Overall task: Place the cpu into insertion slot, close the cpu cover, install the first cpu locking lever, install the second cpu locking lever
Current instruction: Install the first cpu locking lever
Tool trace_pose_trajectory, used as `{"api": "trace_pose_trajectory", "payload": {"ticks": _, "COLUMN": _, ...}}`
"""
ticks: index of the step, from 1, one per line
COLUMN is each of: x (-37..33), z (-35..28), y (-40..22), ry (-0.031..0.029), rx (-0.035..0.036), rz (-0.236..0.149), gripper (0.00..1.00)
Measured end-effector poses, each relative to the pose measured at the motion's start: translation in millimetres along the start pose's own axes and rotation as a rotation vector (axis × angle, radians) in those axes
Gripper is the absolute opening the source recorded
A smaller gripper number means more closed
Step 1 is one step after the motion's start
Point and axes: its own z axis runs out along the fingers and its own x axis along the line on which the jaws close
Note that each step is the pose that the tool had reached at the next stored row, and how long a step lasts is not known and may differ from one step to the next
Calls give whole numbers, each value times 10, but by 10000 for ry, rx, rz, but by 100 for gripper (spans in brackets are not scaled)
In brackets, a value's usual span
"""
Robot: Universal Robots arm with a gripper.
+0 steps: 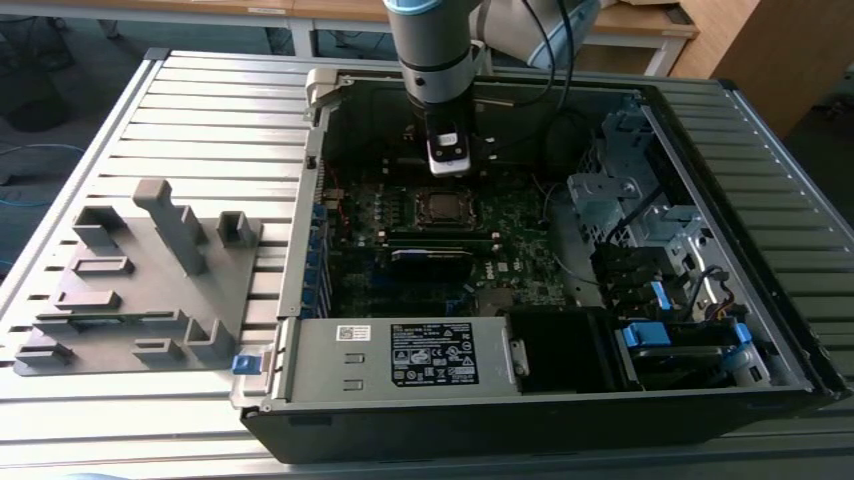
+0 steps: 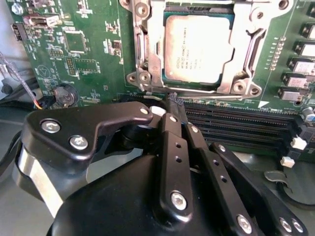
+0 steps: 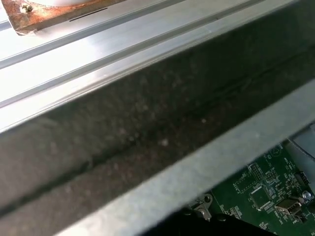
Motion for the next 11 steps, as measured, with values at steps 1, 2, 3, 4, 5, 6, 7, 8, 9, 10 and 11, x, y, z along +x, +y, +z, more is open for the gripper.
{"api": "trace_pose_trajectory", "payload": {"ticks": 1, "x": -1, "z": -3, "y": 1, "ry": 0, "rx": -1, "rz": -1, "gripper": 11}}
{"api": "trace_pose_trajectory", "payload": {"ticks": 2, "x": -1, "z": -3, "y": 1, "ry": 0, "rx": -4, "rz": -1, "gripper": 11}}
{"api": "trace_pose_trajectory", "payload": {"ticks": 3, "x": -2, "z": -2, "y": 0, "ry": 1, "rx": -7, "rz": -1, "gripper": 11}}
{"api": "trace_pose_trajectory", "payload": {"ticks": 4, "x": -6, "z": -3, "y": -3, "ry": 0, "rx": -6, "rz": -2, "gripper": 11}}
{"api": "trace_pose_trajectory", "payload": {"ticks": 5, "x": -12, "z": -4, "y": -11, "ry": -1, "rx": -4, "rz": -1, "gripper": 11}}
{"api": "trace_pose_trajectory", "payload": {"ticks": 6, "x": -19, "z": -4, "y": -20, "ry": -3, "rx": 0, "rz": -2, "gripper": 11}}
{"api": "trace_pose_trajectory", "payload": {"ticks": 7, "x": -26, "z": -5, "y": -30, "ry": -5, "rx": 4, "rz": -3, "gripper": 11}}
{"api": "trace_pose_trajectory", "payload": {"ticks": 8, "x": -32, "z": -6, "y": -38, "ry": -8, "rx": 11, "rz": -5, "gripper": 11}}
{"api": "trace_pose_trajectory", "payload": {"ticks": 9, "x": -37, "z": -8, "y": -46, "ry": -12, "rx": 19, "rz": -7, "gripper": 11}}
{"api": "trace_pose_trajectory", "payload": {"ticks": 10, "x": -39, "z": -8, "y": -49, "ry": -14, "rx": 23, "rz": -8, "gripper": 11}}
{"api": "trace_pose_trajectory", "payload": {"ticks": 11, "x": -39, "z": -6, "y": -51, "ry": -15, "rx": 24, "rz": -7, "gripper": 11}}
